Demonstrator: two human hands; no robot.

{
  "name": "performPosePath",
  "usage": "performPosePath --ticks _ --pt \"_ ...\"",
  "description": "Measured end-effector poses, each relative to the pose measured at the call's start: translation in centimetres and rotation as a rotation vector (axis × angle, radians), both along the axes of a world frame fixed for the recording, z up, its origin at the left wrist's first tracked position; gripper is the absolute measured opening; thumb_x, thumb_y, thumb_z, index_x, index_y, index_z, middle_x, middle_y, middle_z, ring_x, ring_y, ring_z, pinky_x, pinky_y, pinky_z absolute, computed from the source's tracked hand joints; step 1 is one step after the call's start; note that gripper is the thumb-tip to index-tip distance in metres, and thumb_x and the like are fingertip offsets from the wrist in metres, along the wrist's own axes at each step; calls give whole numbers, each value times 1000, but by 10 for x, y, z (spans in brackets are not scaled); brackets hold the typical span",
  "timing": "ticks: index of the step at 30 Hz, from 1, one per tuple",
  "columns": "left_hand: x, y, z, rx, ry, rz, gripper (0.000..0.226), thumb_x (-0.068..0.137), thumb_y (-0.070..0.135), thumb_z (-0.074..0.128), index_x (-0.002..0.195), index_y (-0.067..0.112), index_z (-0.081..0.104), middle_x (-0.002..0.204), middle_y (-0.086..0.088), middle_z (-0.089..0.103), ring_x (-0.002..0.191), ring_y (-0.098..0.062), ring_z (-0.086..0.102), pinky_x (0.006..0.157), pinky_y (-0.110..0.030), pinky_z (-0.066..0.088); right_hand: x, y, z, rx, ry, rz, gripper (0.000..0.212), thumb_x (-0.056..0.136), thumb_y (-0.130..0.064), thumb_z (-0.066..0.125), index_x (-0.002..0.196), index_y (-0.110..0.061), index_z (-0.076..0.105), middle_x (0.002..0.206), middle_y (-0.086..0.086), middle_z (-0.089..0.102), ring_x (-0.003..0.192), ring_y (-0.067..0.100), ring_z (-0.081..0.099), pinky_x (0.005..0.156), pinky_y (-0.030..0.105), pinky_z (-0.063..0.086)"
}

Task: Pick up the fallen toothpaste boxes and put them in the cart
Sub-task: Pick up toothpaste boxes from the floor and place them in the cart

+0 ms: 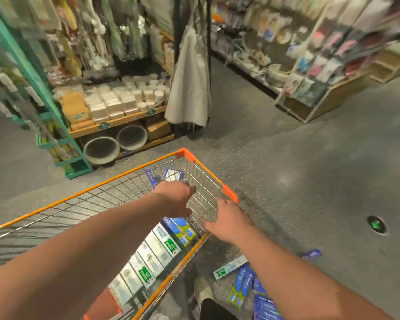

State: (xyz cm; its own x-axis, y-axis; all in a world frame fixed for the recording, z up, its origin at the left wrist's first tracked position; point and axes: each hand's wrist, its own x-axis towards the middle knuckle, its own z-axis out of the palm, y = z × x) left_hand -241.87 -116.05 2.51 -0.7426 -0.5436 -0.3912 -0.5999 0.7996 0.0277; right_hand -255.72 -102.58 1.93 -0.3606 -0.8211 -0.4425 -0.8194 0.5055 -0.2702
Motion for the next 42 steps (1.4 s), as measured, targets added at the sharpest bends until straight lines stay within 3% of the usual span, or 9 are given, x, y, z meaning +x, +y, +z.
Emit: performPosePath --ticks 3,7,9,13,19,23,31,37,42 --pt "-15 37 20 -23 15 -91 66 88 56 66 145 29 46 138 2 57 122 -27 61 86 -37 51 0 51 20 -35 5 -50 74 78 -56 68 138 -21 42 139 8 52 127 31 52 101 44 46" --pt "-50 84 32 22 78 -150 66 88 57 64 145 28 46 141 0 56 124 -27 60 92 -40 52 -23 107 34 -38 -4 -131 93 66 -64 64 144 -19 41 136 12 54 127 33 53 104 44 46" --pt "-69 110 29 57 106 -190 65 89 57 62 144 26 47 141 -3 56 125 -28 59 97 -43 52 -41 132 33 -36 3 -172 91 67 -64 65 144 -20 43 135 12 55 127 32 53 104 42 46" --pt "-103 158 3 118 87 -206 58 91 52 61 140 22 50 136 -6 58 121 -30 60 94 -40 52 -80 174 18 -17 1 -199 79 76 -57 71 141 -18 48 127 14 58 120 32 56 100 38 48" --pt "-160 207 -48 216 -1 -113 52 95 47 57 140 23 50 137 -5 58 122 -30 60 95 -42 52 -149 210 -20 59 7 -205 77 81 -49 69 143 -12 42 127 18 57 120 36 55 99 45 49" --pt "-199 232 -80 297 -37 -19 41 92 45 55 125 19 57 125 -6 63 111 -30 64 87 -40 54 -188 228 -60 121 0 -148 63 85 -42 66 137 -13 45 128 14 56 121 34 55 96 42 50" --pt "-268 254 -212 365 -17 122 53 97 42 56 143 17 44 142 -6 51 120 -29 60 94 -43 50 -242 229 -205 230 -34 -17 66 88 -40 71 140 -11 41 134 15 55 120 35 56 95 43 50" --pt "-297 257 -373 365 -91 179 62 96 45 59 144 13 37 142 -8 48 130 -31 52 100 -45 44 -261 208 -364 311 -84 -52 69 79 -45 64 138 -16 43 136 11 54 125 34 54 101 44 48" --pt "-295 262 -519 408 -119 312 74 89 54 67 143 14 36 141 -7 47 133 -30 49 101 -45 42 -273 207 -521 351 -46 -19 69 73 -46 57 138 -29 42 130 5 54 122 33 57 95 46 52"
